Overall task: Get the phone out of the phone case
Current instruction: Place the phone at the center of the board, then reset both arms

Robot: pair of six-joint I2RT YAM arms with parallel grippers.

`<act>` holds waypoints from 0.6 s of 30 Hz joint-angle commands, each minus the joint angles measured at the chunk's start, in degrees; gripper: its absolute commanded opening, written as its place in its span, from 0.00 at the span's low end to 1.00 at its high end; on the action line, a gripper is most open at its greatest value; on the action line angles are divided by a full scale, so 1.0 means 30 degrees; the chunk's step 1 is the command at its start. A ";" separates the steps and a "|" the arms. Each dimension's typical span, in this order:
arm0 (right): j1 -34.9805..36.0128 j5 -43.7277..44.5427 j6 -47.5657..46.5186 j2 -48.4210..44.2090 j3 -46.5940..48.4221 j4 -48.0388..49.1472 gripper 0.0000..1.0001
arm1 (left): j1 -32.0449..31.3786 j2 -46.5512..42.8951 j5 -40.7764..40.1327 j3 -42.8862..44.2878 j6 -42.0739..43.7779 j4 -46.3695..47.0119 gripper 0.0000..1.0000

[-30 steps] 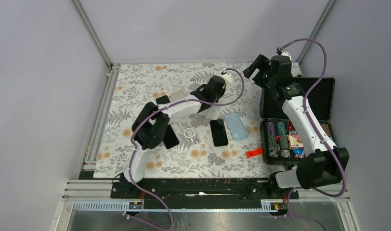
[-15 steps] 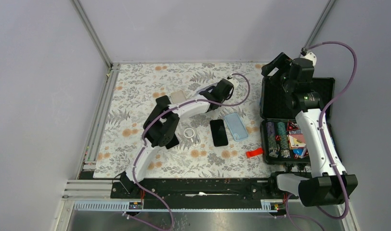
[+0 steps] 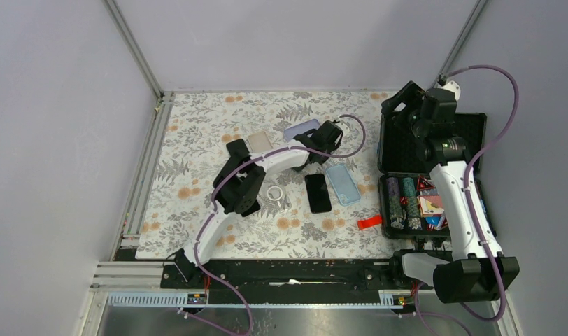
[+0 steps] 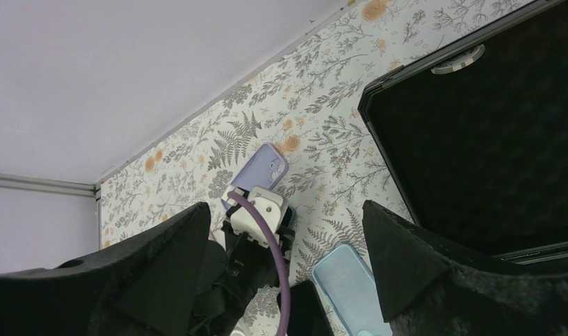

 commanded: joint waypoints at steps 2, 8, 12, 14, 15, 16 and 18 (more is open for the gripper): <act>-0.0354 0.0159 -0.0121 -0.0956 -0.0386 0.0290 0.86 | 0.0012 -0.4414 0.2259 -0.2067 -0.1252 0.2364 0.52; -0.0420 -0.0117 -0.0697 -0.1714 -0.1107 0.0293 0.87 | 0.0010 -1.0657 0.3642 -0.6919 -0.3512 0.5713 0.93; -0.0416 -0.0218 -0.1328 -0.2789 -0.2157 0.0930 0.88 | -0.0047 -1.6122 0.2992 -1.1864 -0.5189 0.8516 0.99; -0.0417 -0.0213 -0.1454 -0.3756 -0.2702 0.1190 0.88 | -0.0058 -1.9253 0.2041 -1.4524 -0.5904 0.9704 0.99; -0.0411 -0.0170 -0.1556 -0.4151 -0.2905 0.1234 0.88 | -0.0088 -2.0984 0.1432 -1.5829 -0.6199 1.0123 0.99; -0.0403 -0.0128 -0.1639 -0.4633 -0.3085 0.1239 0.88 | -0.0154 -2.2724 0.0924 -1.7164 -0.6422 1.0325 0.99; -0.0419 0.0097 -0.1895 -0.5594 -0.3420 0.1236 0.88 | -0.0291 -2.6137 -0.0267 -1.9447 -0.6775 1.0271 0.99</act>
